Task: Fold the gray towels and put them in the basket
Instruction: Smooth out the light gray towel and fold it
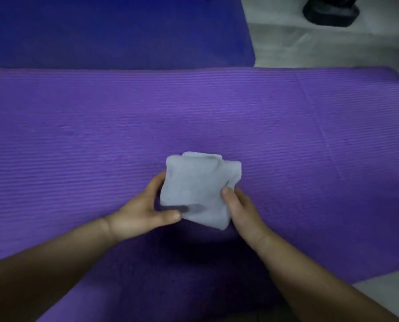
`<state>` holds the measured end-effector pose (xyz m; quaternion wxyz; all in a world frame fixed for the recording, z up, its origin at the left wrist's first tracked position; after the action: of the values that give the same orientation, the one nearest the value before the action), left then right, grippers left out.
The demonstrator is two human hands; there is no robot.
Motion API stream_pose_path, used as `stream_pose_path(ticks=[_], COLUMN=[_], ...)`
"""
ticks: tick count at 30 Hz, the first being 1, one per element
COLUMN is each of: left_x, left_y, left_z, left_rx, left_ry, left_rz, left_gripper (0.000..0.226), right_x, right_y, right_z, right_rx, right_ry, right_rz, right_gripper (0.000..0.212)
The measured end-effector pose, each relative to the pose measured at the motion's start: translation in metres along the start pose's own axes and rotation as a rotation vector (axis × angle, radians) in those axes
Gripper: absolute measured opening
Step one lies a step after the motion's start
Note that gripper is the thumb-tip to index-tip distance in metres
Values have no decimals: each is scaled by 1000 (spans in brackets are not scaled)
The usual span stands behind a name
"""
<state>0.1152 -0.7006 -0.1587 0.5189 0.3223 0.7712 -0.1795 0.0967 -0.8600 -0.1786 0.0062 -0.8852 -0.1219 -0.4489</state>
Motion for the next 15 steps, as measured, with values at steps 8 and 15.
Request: stream_pose_path(ticks=[8, 15], left_x=[15, 7], left_y=[30, 24], left_z=[47, 61], left_rx=[-337, -271], left_ry=[293, 329], left_rz=[-41, -104], left_gripper=[57, 60], right_x=[-10, -13], right_y=[16, 24], right_z=[18, 17], right_rx=[-280, -418], right_ry=[-275, -223], right_rz=[100, 71], right_gripper=[58, 40])
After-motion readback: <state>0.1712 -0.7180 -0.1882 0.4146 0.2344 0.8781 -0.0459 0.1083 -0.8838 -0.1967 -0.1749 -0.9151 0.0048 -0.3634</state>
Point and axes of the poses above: each hand's wrist, its own z-axis towards the middle knuckle, its own y-axis out of the back of the hand, x = y × z, the point moved 9 cm from there along z, towards the middle knuckle, and after that the axes turned 9 degrees about x, right-handed, at the moved point
